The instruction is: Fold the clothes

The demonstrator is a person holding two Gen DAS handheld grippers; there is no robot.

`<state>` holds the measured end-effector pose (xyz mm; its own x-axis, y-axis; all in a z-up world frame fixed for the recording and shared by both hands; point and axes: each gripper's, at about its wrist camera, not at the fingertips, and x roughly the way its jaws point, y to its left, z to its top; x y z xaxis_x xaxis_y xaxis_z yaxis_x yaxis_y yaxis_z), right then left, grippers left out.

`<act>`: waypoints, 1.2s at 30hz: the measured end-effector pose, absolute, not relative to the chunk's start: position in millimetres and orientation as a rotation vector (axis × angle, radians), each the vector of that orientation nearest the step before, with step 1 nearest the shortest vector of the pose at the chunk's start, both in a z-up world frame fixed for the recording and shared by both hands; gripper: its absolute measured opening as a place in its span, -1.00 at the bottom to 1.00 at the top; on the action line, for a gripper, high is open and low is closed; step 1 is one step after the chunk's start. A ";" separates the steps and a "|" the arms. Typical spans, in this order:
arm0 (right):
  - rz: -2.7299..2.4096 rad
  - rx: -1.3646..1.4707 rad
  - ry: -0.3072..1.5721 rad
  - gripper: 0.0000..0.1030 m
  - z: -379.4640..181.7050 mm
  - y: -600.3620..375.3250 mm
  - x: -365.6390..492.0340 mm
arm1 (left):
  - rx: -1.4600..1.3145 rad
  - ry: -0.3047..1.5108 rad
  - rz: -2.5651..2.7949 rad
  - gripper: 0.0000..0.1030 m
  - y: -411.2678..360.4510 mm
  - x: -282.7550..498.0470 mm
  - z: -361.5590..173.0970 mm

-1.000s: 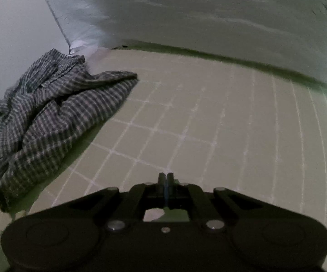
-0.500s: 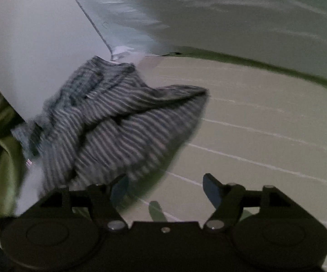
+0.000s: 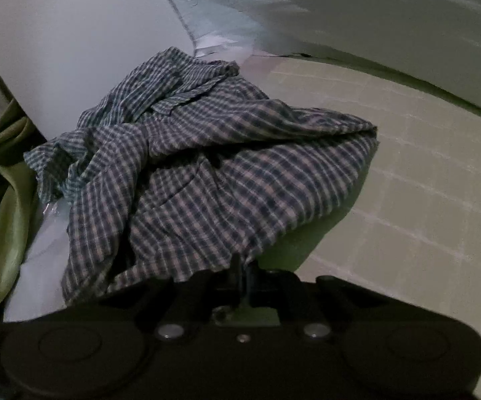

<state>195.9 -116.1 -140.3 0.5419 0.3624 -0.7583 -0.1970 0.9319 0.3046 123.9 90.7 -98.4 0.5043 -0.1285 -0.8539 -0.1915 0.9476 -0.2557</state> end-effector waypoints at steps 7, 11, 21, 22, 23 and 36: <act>0.188 0.280 0.950 -0.96 -136.3 -204.8 105.9 | -0.339 1.035 -0.005 -0.47 64.6 76.5 -82.7; 0.076 0.320 0.961 -0.96 -121.2 -216.0 75.7 | -0.387 1.057 -0.061 -0.11 35.6 48.6 -83.6; -0.174 0.329 0.926 -0.96 -110.5 -238.5 42.4 | -0.338 1.075 -0.236 0.19 -81.0 -4.5 -71.3; -0.200 0.343 0.922 -0.96 -109.7 -246.4 34.1 | -0.327 1.066 -0.235 0.25 -85.4 -7.3 -68.3; -0.227 0.358 0.917 -0.96 -108.9 -254.4 25.7 | -0.321 1.058 -0.230 0.30 -87.9 -9.1 -65.8; -0.368 0.597 0.873 -0.12 -105.2 -312.6 -54.1 | -0.292 1.068 -0.147 0.39 -78.1 -1.0 -64.5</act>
